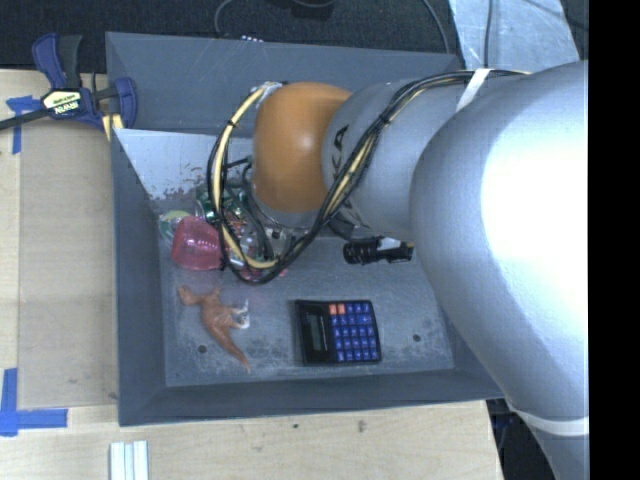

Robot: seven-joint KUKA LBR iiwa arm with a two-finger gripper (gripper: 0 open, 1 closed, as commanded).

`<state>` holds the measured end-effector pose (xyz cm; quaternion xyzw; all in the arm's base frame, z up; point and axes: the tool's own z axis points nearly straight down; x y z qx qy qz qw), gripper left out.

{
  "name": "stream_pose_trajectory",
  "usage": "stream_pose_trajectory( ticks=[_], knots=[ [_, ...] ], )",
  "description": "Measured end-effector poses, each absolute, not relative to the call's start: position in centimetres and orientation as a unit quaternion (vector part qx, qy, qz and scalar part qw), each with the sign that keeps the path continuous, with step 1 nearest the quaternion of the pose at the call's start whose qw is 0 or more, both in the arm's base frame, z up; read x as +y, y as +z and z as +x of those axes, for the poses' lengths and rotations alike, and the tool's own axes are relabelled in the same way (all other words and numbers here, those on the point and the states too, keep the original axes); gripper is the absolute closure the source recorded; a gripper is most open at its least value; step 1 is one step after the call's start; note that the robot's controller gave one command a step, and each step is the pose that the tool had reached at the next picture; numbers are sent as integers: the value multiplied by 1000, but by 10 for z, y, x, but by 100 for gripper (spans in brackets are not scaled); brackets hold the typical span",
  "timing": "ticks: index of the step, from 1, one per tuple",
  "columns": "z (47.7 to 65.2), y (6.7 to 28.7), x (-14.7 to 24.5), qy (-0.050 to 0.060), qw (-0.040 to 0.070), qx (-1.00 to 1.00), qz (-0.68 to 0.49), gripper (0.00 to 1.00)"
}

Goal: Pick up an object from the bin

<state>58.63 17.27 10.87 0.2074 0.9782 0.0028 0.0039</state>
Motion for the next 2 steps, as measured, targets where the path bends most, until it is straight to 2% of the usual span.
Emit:
stream_pose_trajectory(
  ticks=[1,2],
  knots=[
    [584,145,175,0,-1,978,208,100],
    [592,164,177,5,9,979,205,100]
  ],
)
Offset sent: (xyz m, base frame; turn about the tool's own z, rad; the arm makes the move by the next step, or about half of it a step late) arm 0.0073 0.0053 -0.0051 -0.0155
